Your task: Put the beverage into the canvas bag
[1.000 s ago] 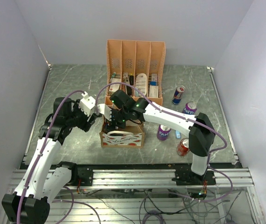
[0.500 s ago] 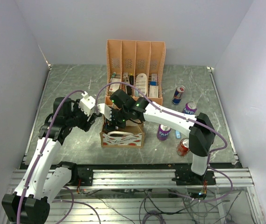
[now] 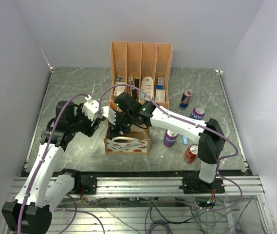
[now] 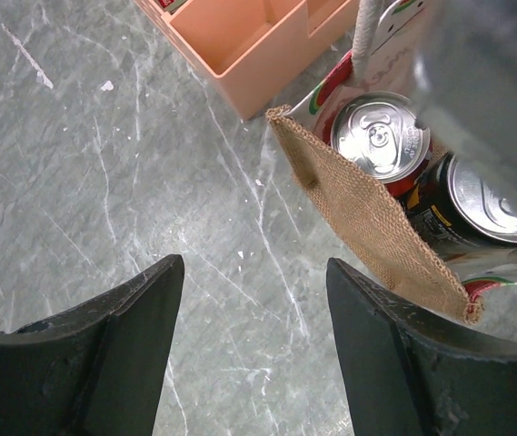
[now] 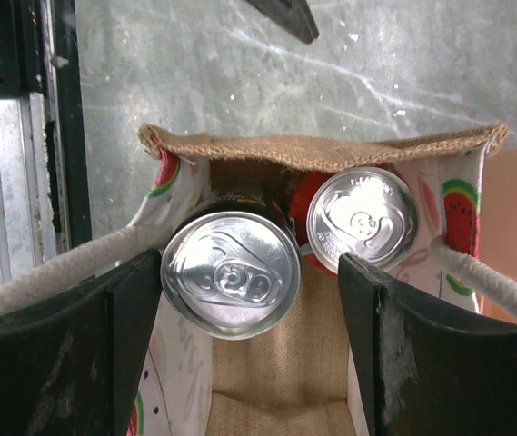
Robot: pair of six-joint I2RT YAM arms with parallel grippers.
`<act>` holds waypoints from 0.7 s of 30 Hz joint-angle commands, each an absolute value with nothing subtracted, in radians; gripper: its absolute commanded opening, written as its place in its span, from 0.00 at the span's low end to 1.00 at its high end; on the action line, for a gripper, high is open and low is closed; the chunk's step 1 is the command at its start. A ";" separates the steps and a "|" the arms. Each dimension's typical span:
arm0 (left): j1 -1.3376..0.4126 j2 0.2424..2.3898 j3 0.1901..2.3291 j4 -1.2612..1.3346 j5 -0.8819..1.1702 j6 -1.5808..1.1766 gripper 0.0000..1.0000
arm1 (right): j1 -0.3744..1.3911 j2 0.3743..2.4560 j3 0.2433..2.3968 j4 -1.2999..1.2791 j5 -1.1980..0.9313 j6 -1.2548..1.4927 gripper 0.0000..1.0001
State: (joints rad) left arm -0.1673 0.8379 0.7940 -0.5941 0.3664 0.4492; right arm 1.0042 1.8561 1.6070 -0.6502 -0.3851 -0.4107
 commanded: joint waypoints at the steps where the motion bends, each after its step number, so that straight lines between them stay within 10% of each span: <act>1: -0.169 0.850 0.829 -0.544 0.384 0.451 0.75 | 1.039 1.805 1.660 -0.610 -0.415 -0.424 0.78; 21: -0.169 0.843 0.843 -0.557 0.396 0.450 0.74 | 1.020 1.772 1.712 -0.604 -0.328 -0.403 0.75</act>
State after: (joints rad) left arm -0.1673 0.8425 0.8135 -0.5476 0.3782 0.4446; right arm 1.0176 1.8328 1.6455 -0.6506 -0.3435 -0.3859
